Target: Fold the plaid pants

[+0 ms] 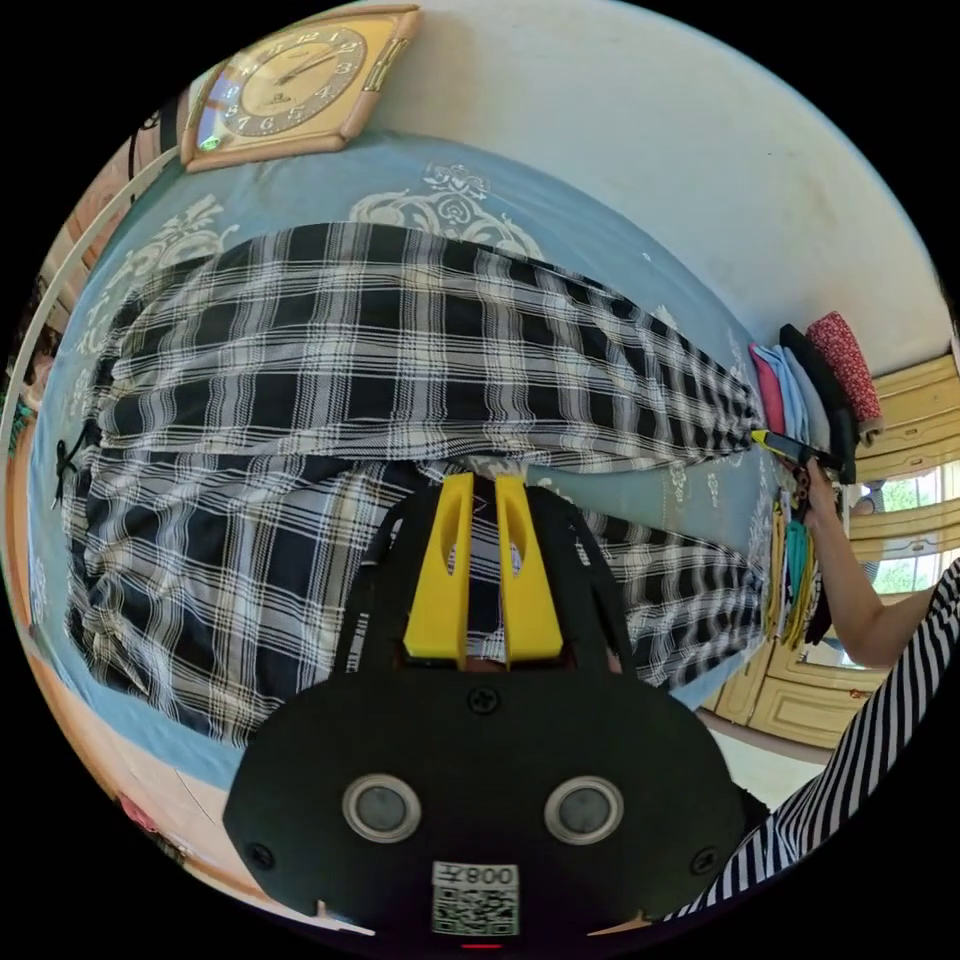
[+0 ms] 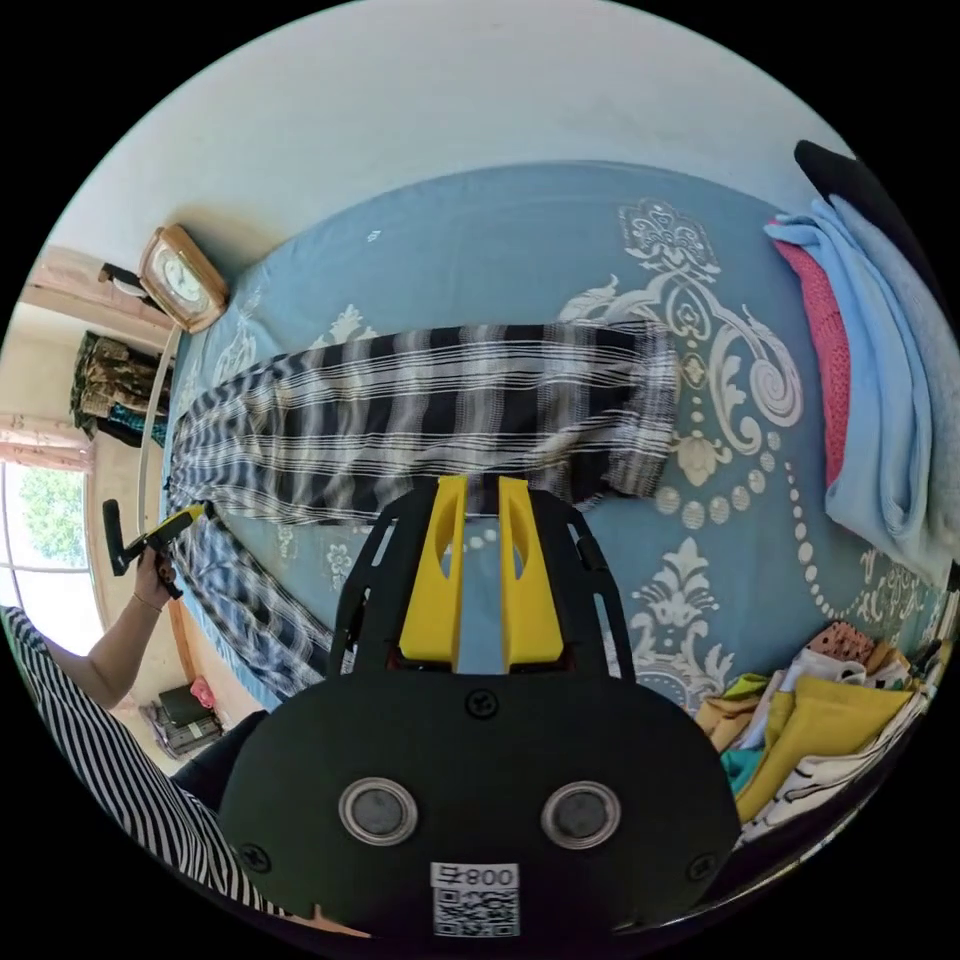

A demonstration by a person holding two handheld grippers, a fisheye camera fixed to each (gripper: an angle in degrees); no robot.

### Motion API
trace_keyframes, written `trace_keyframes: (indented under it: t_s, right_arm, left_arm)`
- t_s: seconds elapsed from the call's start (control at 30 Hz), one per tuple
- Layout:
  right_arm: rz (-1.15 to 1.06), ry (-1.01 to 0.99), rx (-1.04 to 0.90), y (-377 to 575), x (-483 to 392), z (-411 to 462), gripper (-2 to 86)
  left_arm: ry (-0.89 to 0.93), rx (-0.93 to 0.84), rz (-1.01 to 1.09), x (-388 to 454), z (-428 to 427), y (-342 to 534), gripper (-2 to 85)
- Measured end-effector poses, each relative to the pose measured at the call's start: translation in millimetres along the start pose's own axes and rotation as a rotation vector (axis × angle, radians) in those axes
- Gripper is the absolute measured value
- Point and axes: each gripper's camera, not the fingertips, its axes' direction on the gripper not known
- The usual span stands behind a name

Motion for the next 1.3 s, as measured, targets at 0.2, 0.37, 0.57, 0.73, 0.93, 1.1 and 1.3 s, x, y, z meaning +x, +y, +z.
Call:
trace_keyframes:
  t_s: [0.2, 0.37, 0.57, 0.73, 0.93, 1.1, 1.3]
  right_arm:
    - [-0.119, -0.082, -0.055, -3, -32, 60, 6.4]
    - [-0.221, -0.13, -0.094, -6, -56, 104, 6.4]
    - [-0.302, -0.198, -0.137, -13, -74, 157, 6.5]
    - [-0.347, -0.238, -0.132, -19, -79, 194, 6.5]
    - [-0.434, -0.218, -0.134, -23, -87, 234, 7.0]
    - [-0.479, -0.189, -0.177, -24, -91, 271, 7.3]
    - [-0.472, -0.157, -0.168, -22, -81, 307, 6.2]
  left_arm:
    - [0.021, -0.077, 0.016, -7, -22, 14, 0.9]
    - [0.101, -0.068, 0.017, -11, -56, 41, 1.5]
    - [0.075, 0.109, -0.043, -47, -134, 50, 5.3]
    - [-0.097, 0.256, -0.186, -117, -193, -1, 6.6]
    - [-0.179, 0.135, -0.324, -161, -202, -50, 5.8]
    - [-0.234, 0.18, -0.266, -144, -223, -61, 1.4]
    - [-0.234, 0.211, -0.288, -136, -244, -73, 1.2]
